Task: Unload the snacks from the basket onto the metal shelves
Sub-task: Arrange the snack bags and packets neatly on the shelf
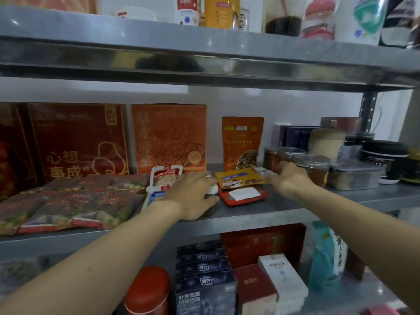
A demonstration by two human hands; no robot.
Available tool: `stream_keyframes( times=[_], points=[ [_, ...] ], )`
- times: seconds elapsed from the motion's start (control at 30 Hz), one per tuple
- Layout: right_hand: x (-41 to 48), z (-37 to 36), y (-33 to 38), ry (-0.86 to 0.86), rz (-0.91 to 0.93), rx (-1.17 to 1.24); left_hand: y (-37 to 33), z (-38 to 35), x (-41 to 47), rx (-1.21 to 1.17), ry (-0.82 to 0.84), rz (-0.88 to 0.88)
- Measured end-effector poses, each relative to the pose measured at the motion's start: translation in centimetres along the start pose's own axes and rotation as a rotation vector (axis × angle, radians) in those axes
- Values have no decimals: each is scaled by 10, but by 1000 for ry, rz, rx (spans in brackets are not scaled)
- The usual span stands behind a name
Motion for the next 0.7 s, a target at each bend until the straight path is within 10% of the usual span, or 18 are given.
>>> stream_keyframes(
  times=[0.47, 0.7],
  points=[
    [98, -44, -15, 87, -245, 423, 8, -23, 76, 95, -14, 98],
    [95, -38, -2, -221, -151, 430, 26, -12, 64, 163, -94, 127]
  ],
)
Point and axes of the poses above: each hand's wrist, its own x-axis towards the middle knuckle, its own z-axis out of the back of the hand, y = z × x, the point moved 3 cm from there along x, towards the middle knuckle, and after that the axes turned 11 degrees about -z, right-handed, at the moved point
